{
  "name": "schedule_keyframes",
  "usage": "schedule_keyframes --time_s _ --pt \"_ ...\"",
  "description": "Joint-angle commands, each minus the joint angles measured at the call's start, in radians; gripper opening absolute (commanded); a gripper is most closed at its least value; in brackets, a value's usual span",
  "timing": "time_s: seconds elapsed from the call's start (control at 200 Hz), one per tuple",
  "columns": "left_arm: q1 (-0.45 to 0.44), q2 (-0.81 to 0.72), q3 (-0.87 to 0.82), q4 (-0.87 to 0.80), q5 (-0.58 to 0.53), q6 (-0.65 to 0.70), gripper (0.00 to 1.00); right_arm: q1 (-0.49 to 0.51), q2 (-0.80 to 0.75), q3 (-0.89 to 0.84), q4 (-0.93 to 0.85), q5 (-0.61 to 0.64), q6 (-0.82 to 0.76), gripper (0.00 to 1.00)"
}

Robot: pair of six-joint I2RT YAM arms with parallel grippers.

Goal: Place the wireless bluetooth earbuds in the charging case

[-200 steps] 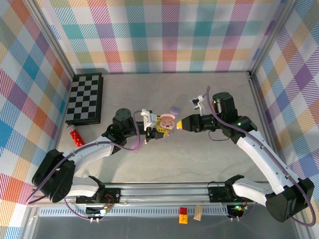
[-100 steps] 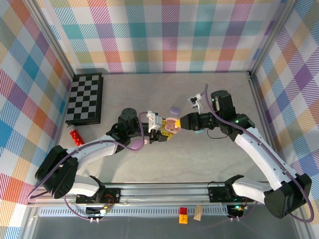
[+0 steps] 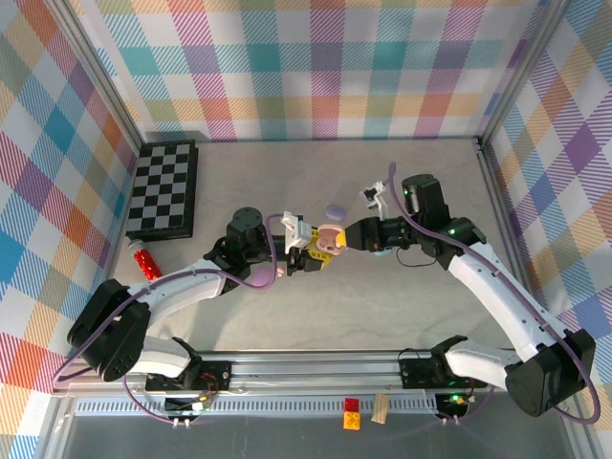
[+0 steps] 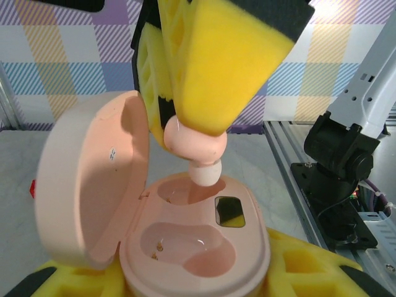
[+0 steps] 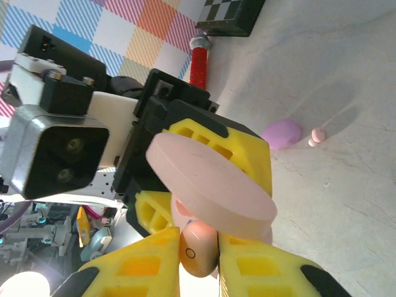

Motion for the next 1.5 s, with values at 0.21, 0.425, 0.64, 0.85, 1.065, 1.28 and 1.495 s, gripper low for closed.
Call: schedule_keyframes --time_s 0.21,0.425,0.64,0.85,1.065,1.28,1.495 --pt "-0.008 0.001 0.034 0.063 0.012 -0.008 0.32 -0.007 0.01 -0.001 -0.048 0.029 -0.051 0.17" --pt "-0.008 0.005 0.034 0.07 0.013 -0.013 0.32 -0.007 0.008 0.005 -0.028 0.019 -0.039 0.24" --pt "-0.004 -0.004 0.017 0.072 -0.01 -0.01 0.33 -0.009 -0.031 -0.003 0.0 0.018 -0.03 0.28" --pt "0.03 -0.017 -0.008 0.086 -0.039 -0.012 0.33 -0.015 -0.114 -0.05 0.07 -0.015 -0.038 0.35" --pt "0.158 -0.047 -0.073 0.173 -0.057 -0.064 0.33 -0.02 -0.184 -0.174 0.191 0.065 0.021 0.36" --pt "0.28 -0.128 -0.136 0.198 -0.07 -0.093 0.33 -0.018 -0.07 -0.278 0.312 0.116 0.117 0.38" --pt "0.373 -0.157 -0.199 0.297 -0.103 -0.161 0.33 0.05 0.171 -0.329 0.491 0.2 0.161 0.39"
